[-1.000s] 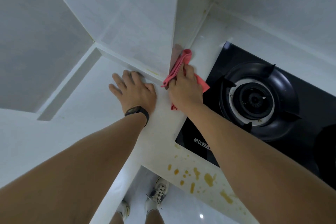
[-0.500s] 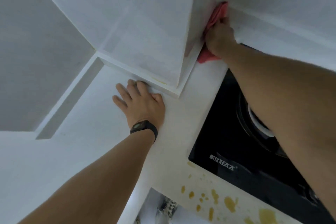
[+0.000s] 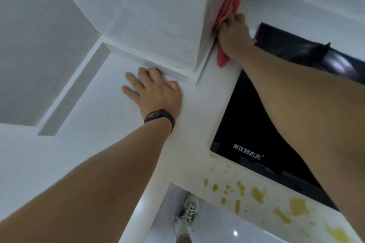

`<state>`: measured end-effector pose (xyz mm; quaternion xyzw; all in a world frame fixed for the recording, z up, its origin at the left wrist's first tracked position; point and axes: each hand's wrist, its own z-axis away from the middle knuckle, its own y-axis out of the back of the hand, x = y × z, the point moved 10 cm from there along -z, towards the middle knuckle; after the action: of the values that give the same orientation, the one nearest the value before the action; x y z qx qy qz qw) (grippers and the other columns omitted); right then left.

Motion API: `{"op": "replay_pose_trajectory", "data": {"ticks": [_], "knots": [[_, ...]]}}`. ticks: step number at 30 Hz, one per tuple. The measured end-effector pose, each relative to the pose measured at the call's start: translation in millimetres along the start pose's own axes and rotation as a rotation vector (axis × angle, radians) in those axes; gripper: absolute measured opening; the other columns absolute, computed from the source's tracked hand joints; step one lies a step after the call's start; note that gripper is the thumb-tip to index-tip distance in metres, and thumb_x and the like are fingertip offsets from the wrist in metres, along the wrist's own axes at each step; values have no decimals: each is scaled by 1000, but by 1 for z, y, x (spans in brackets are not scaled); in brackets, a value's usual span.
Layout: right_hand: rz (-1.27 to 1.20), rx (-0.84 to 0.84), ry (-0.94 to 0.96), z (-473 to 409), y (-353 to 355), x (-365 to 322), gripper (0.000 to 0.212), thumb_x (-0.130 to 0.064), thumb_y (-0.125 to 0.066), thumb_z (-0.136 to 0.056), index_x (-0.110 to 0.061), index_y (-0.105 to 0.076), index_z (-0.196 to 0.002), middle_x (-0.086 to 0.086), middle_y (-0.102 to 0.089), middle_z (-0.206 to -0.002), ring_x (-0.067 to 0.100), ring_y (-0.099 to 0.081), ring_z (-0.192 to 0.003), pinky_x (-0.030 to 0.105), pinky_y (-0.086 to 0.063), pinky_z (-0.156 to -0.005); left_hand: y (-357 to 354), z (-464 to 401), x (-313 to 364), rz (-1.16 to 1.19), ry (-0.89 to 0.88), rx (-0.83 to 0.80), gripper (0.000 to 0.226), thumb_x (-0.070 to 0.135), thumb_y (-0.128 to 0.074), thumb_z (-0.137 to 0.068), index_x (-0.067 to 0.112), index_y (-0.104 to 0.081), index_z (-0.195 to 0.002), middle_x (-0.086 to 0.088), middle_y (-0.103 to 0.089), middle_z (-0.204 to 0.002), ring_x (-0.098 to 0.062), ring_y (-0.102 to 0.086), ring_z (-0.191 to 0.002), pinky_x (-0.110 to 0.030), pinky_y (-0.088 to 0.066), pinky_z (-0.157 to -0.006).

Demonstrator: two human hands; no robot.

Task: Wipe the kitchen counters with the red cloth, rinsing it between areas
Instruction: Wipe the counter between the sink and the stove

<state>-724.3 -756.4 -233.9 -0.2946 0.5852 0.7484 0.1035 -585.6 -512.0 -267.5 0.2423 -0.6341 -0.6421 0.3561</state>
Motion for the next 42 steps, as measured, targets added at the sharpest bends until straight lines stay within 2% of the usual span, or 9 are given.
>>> {"op": "replay_pose_trajectory", "data": {"ticks": [6, 9, 12, 15, 18, 21, 25, 33, 42], "knots": [[-88, -94, 31, 119, -35, -11, 58, -35, -34, -102, -30, -29, -160, 9, -46, -135, 26, -57, -112, 42, -46, -100, 0, 7, -5, 31, -18, -110, 57, 39, -27, -94, 9, -42, -141, -17, -36, -154, -52, -16, -151, -70, -16, -118], [-324, -86, -25, 160, -41, -16, 40, -36, -42, -90, -24, -63, -122, 10, -57, -115, 26, -67, -94, 48, -57, -87, 14, 1, -10, -84, -179, -109, 61, 50, -29, -95, 13, -43, -140, -13, -44, -138, -44, -38, -134, -55, -37, -101], [-410, 29, -35, 195, -43, -23, 15, -27, -50, -92, -22, -63, -98, 10, -60, -103, 21, -66, -82, 46, -58, -77, 28, -13, -37, -121, -349, -128, 67, 64, -35, -89, 19, -40, -138, -11, -43, -133, -37, -41, -126, -48, -39, -95], [-325, 112, 21, 215, -48, -39, 12, -23, -53, -97, -26, -62, -105, 3, -56, -101, 7, -60, -79, 31, -53, -78, 21, -19, -85, -52, -252, -300, 105, 88, -40, -77, 25, -15, -158, -14, -16, -164, -41, -10, -153, -53, -16, -123], [-187, 102, 37, 212, -59, -50, 40, -30, -50, -99, -26, -60, -137, 6, -57, -121, 15, -63, -100, 36, -53, -95, 7, -7, -104, -47, -177, -571, 141, 98, -56, -61, 34, 21, -161, -8, 28, -168, -37, 28, -154, -57, 8, -125], [-67, 130, 22, 203, -62, -60, 50, -28, -50, -104, -20, -48, -153, 6, -50, -144, 24, -58, -120, 36, -49, -99, 3, -4, -105, -47, -206, -675, 153, 100, -61, -52, 36, 35, -154, -7, 45, -160, -37, 40, -148, -62, 13, -123], [125, 147, 45, 193, -72, -80, 47, -33, -44, -105, -18, -48, -149, 5, -52, -142, 29, -62, -112, 43, -52, -84, -3, -4, -106, -54, -223, -706, 155, 100, -61, -53, 35, 40, -151, -8, 50, -157, -40, 43, -145, -65, 14, -121], [324, -7, 121, 169, -108, -148, 54, -22, -50, -102, -11, -38, -154, 11, -44, -151, 33, -63, -116, 45, -51, -89, -6, -4, -104, -115, -215, -734, 162, 104, -57, -43, 34, 45, -147, -11, 53, -153, -44, 44, -143, -68, 14, -119], [425, -62, 182, 194, -52, -69, 54, -48, -30, -105, -32, -29, -156, 8, -62, -136, 42, -67, -98, 48, -53, -77, 3, -2, -105, -78, -227, -739, 154, 102, -57, -53, 34, 40, -151, -9, 49, -157, -42, 41, -146, -67, 13, -120]]}}
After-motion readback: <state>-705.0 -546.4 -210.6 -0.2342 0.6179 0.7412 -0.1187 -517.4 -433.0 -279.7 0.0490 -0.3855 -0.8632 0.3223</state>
